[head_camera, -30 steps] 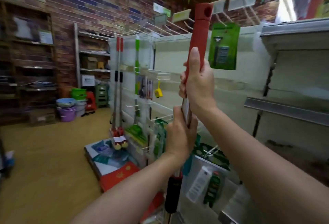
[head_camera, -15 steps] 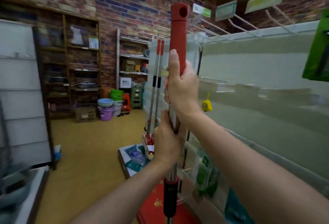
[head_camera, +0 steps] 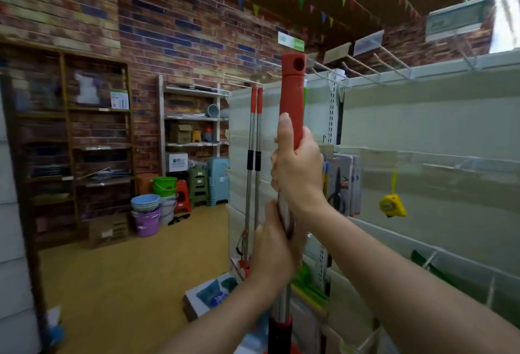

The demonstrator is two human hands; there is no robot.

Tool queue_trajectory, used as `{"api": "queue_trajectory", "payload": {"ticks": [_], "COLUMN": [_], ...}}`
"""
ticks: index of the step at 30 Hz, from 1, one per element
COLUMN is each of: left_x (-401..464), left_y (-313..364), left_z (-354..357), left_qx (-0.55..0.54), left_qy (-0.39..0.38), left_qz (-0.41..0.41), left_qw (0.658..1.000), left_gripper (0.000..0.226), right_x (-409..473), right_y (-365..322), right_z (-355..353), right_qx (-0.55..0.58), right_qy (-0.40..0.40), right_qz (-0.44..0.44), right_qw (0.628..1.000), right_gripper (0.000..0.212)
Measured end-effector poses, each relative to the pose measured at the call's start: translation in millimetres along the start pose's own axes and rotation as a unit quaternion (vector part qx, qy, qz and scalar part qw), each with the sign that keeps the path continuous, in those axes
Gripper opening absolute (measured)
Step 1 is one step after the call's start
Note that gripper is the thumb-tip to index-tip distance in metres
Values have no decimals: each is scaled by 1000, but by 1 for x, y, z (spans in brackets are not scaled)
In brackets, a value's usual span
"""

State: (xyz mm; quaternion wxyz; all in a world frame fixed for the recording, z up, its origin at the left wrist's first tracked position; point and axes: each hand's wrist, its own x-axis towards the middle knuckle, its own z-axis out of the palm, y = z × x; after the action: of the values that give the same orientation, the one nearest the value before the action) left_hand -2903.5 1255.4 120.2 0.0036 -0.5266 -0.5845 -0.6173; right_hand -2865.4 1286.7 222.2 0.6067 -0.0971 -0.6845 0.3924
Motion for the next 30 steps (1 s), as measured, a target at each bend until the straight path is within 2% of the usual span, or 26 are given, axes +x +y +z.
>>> {"api": "queue_trajectory", "payload": {"ticks": [4, 6, 10, 17, 20, 25, 30], "left_x": [44, 65, 108, 210, 253, 317, 374], "left_y": [-40, -66, -125, -230, -261, -312, -371], "left_z": [-17, -26, -40, -70, -81, -94, -110], "left_qx": [-62, -58, -51, -36, -32, -79, -104], "left_qy": [18, 23, 29, -24, -59, -105, -156], "left_qz": [-8, -9, 5, -6, 10, -8, -12], "left_qw": [998, 998, 998, 999, 998, 991, 982], "left_gripper": [25, 30, 18, 12, 23, 34, 41], "right_x": [33, 47, 76, 155, 192, 240, 279], "right_y": [31, 52, 105, 211, 243, 290, 342], "right_z": [43, 64, 108, 189, 215, 256, 298], "right_qx": [-10, -9, -10, -28, -35, -38, -72], "right_qy": [23, 25, 33, 31, 30, 24, 49], "right_qz": [4, 7, 7, 13, 17, 17, 7], "right_qw": [1000, 1000, 999, 999, 999, 999, 996], "right_gripper": [32, 33, 33, 45, 41, 34, 41]}}
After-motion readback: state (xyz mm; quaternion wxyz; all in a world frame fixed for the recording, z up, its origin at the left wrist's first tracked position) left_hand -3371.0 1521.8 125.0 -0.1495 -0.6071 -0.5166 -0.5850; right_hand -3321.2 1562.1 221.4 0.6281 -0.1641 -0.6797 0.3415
